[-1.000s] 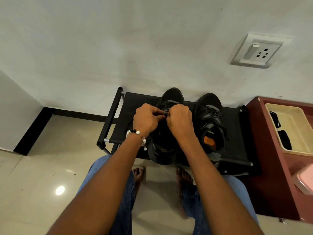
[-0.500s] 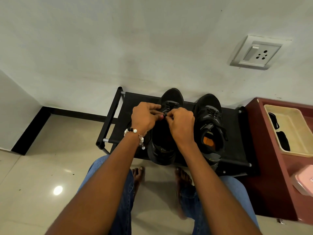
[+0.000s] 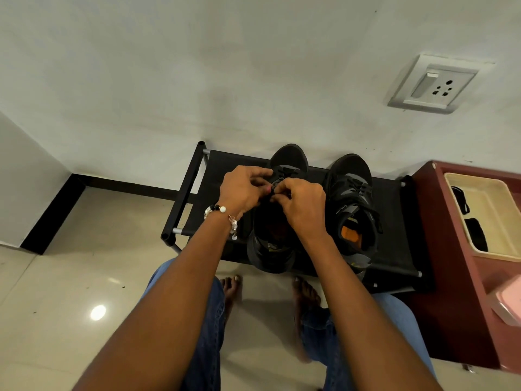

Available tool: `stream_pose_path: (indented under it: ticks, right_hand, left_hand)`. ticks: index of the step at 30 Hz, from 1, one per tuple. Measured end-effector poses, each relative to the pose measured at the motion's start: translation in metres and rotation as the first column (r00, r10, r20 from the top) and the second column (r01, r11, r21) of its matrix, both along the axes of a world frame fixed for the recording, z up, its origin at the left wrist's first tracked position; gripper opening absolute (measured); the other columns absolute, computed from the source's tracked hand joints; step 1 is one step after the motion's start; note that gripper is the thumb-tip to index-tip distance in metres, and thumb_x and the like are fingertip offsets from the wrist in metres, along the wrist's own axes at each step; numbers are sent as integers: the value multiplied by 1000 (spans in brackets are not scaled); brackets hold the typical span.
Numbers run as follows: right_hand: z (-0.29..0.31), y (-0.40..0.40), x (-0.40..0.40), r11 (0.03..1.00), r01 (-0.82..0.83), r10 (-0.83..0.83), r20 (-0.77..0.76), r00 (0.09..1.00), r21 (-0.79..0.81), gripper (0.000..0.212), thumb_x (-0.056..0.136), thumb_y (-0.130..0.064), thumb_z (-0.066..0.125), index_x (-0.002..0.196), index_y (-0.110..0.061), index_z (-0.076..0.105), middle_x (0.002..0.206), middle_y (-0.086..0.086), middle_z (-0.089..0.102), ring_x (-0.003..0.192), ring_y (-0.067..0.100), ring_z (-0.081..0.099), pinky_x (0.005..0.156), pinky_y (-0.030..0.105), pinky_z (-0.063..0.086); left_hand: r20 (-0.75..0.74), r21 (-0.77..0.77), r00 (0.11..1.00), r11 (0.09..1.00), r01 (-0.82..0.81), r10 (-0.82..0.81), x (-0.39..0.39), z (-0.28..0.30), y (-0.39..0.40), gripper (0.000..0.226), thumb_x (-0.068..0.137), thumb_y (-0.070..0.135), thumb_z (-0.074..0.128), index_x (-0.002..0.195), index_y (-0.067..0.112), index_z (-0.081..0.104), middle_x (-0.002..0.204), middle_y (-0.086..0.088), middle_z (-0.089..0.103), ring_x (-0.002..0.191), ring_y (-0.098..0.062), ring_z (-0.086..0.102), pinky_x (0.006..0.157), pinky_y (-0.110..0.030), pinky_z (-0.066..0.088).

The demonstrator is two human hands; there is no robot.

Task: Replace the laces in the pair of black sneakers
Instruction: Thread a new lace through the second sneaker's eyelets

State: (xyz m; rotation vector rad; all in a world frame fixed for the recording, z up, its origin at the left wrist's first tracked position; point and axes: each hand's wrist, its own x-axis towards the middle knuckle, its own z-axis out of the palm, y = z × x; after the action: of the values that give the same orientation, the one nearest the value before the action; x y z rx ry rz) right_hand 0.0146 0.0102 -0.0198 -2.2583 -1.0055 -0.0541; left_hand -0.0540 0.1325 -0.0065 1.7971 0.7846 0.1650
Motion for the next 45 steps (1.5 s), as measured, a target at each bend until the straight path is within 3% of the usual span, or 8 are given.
stream_pose_path:
  ticks: [3,10,17,22,27,31,36,45]
  right_hand:
    - [-1,-2,-1,997,41,-35,-87,996,71,28,81,-4,72,99,-15,54,73,-3,66,64,10,62,60,13,45]
    - [2,-4,3,992,-4,20,-134,991,122,50,79,1,73,96,-25,33,69,1,63,61,10,64,58,7,45]
    - [2,-5,6,992,1,20,-174,985,122,47,77,4,73,95,-22,37,65,-7,56,63,13,64,66,36,58]
    - [3,-5,7,990,1,30,-221,975,141,47,75,1,77,94,-19,40,65,-9,55,64,9,65,69,35,59]
    - [2,-4,7,990,16,15,-221,975,138,48,75,2,77,92,-21,39,67,-10,53,62,9,62,67,37,58]
    - [1,-4,7,990,26,5,-226,974,137,48,74,1,78,92,-21,40,66,-10,54,62,10,61,66,36,58]
    - [0,-5,7,985,32,8,-234,972,168,47,74,0,80,92,-20,41,67,-8,56,64,7,63,64,24,56]
    - [1,-9,12,982,5,62,-351,934,187,45,74,-3,81,105,-16,50,74,-3,66,72,3,64,71,8,48]
  left_hand:
    - [13,-44,1000,999,24,-23,1,3,-1,45,87,2,67,127,22,61,105,1,71,96,-10,65,80,-34,59]
    - [8,21,1000,1000,9,-9,6,3,-1,28,86,7,69,111,20,71,95,2,71,90,-11,67,73,-35,61]
    - [-113,308,988,941,138,-108,6,6,0,7,92,19,64,95,23,70,85,3,66,66,-16,68,56,-27,59]
    - [-313,495,949,845,204,-46,1,-3,3,13,92,22,64,101,20,73,100,-8,70,84,-27,69,78,-40,58]
    - [-60,450,993,885,118,-102,7,8,2,13,89,17,67,99,19,74,101,1,72,96,-13,65,87,-26,51]
    - [-98,406,976,887,218,-195,10,7,1,12,89,16,67,98,16,75,94,1,72,86,-10,66,88,-31,54]
    - [-90,272,983,946,177,-158,9,7,5,10,88,15,68,96,12,73,78,2,69,56,-5,59,56,-9,50]
    - [-202,117,953,960,253,-226,9,7,4,13,99,23,52,96,13,61,78,-4,61,64,-12,60,53,-18,50]
